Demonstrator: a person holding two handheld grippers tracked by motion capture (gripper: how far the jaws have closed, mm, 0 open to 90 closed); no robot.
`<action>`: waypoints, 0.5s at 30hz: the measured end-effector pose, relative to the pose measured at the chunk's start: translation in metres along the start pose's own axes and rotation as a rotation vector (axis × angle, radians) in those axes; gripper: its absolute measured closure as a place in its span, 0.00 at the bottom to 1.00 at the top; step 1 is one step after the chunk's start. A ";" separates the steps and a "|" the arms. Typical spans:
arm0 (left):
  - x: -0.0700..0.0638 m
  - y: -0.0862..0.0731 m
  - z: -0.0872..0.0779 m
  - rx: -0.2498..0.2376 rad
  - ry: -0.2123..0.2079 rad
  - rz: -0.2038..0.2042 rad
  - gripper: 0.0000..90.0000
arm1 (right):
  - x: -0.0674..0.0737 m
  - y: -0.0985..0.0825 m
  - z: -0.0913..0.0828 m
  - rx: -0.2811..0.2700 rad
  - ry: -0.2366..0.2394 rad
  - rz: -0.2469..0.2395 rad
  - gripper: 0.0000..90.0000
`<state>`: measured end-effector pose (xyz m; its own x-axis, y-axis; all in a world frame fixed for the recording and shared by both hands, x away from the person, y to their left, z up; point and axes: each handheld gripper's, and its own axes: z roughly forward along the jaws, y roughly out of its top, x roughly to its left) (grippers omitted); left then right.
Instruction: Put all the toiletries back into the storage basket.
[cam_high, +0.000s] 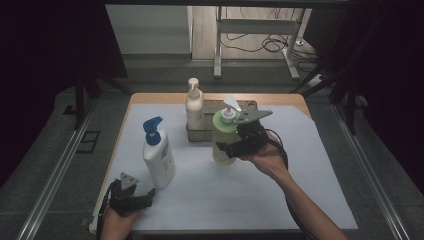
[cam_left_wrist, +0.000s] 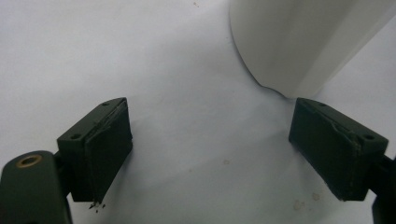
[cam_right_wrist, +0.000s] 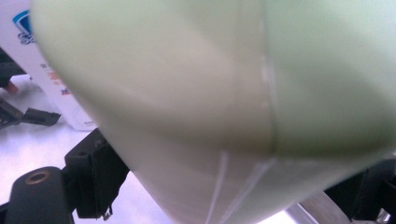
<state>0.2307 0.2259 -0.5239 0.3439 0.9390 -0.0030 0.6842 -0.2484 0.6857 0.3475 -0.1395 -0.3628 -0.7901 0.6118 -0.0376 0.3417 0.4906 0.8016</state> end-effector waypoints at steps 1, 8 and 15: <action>0.000 0.000 0.000 0.000 0.000 0.000 0.15 | -0.001 0.001 0.000 0.000 0.000 0.001 0.13; 0.000 0.000 0.000 0.000 0.000 0.000 0.15 | -0.009 0.012 0.000 -0.011 -0.018 0.006 0.13; 0.000 0.000 0.000 0.000 0.000 0.001 0.15 | -0.015 0.021 -0.001 -0.016 -0.040 0.015 0.13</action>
<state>0.2307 0.2260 -0.5239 0.3447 0.9387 -0.0026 0.6840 -0.2492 0.6856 0.3658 -0.1389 -0.3447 -0.7638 0.6435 -0.0497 0.3443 0.4714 0.8119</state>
